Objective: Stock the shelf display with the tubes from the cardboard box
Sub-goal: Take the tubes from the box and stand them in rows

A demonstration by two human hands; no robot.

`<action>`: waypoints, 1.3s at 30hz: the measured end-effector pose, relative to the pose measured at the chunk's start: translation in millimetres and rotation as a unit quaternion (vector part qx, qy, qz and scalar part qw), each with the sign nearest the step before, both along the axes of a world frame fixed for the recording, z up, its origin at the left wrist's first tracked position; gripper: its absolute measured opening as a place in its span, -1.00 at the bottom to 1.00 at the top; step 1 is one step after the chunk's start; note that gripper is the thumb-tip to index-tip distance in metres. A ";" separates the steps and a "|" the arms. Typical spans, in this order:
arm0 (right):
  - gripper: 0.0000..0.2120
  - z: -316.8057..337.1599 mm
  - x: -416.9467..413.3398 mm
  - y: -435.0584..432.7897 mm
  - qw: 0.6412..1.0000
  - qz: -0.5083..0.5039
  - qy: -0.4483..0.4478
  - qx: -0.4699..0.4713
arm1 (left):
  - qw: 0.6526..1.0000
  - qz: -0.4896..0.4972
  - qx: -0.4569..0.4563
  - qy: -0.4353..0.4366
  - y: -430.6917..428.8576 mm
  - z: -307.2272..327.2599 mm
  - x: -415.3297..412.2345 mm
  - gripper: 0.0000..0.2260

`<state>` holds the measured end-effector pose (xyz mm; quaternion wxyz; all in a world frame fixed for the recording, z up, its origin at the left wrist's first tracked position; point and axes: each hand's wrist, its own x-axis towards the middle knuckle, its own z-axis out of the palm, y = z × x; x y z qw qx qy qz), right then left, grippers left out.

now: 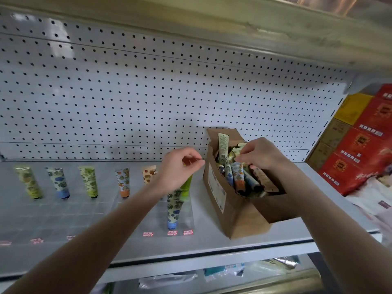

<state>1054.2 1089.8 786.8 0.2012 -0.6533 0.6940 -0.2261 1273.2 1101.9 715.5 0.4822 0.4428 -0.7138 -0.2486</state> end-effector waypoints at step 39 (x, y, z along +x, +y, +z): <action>-0.85 10.7 98.7 26.6 0.905 0.124 -0.396 -0.095 | 0.998 -0.043 0.026 0.049 23.8 11.5 41.7 -0.88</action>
